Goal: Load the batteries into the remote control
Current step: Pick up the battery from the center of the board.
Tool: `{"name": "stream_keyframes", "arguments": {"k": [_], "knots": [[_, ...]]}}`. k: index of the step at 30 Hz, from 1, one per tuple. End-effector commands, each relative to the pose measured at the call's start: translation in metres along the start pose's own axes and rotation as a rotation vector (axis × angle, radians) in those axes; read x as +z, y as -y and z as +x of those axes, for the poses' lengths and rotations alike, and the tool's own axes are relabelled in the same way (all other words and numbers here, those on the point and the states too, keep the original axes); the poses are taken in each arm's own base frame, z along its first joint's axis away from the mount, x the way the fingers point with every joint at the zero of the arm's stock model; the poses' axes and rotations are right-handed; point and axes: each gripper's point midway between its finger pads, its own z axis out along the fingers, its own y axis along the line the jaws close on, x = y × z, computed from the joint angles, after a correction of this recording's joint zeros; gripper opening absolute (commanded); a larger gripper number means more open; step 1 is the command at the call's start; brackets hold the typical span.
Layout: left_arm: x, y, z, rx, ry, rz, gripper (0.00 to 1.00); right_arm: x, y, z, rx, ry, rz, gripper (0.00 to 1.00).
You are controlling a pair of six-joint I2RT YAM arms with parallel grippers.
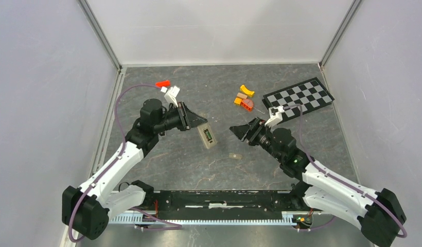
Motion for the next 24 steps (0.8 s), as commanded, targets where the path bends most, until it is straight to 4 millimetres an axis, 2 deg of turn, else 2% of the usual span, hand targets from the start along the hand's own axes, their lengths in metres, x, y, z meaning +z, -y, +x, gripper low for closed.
{"name": "stream_keyframes", "arguments": {"k": [1, 5, 10, 13, 16, 20, 24], "knots": [[-0.009, -0.002, 0.009, 0.111, -0.014, 0.02, 0.02, -0.02, 0.07, -0.024, -0.451, -0.035, 0.403, 0.7], [-0.013, 0.006, 0.011, 0.172, -0.02, 0.069, 0.02, -0.026, 0.092, -0.035, -0.585, -0.056, 0.541, 0.7], [-0.017, 0.019, 0.008, 0.296, -0.016, 0.134, 0.02, -0.011, 0.105, -0.036, -0.67, -0.111, 0.619, 0.7], [-0.018, 0.027, 0.008, 0.377, -0.008, 0.195, 0.02, -0.005, 0.117, -0.041, -0.69, -0.111, 0.676, 0.66], [-0.019, 0.032, 0.01, 0.426, -0.022, 0.236, 0.02, 0.002, 0.13, -0.045, -0.687, -0.146, 0.692, 0.62], [-0.02, 0.038, 0.017, 0.456, -0.053, 0.297, 0.02, 0.01, 0.143, -0.052, -0.701, -0.204, 0.681, 0.61], [-0.024, 0.046, 0.02, 0.48, -0.05, 0.35, 0.02, 0.015, 0.15, -0.049, -0.746, -0.287, 0.653, 0.58]]}}
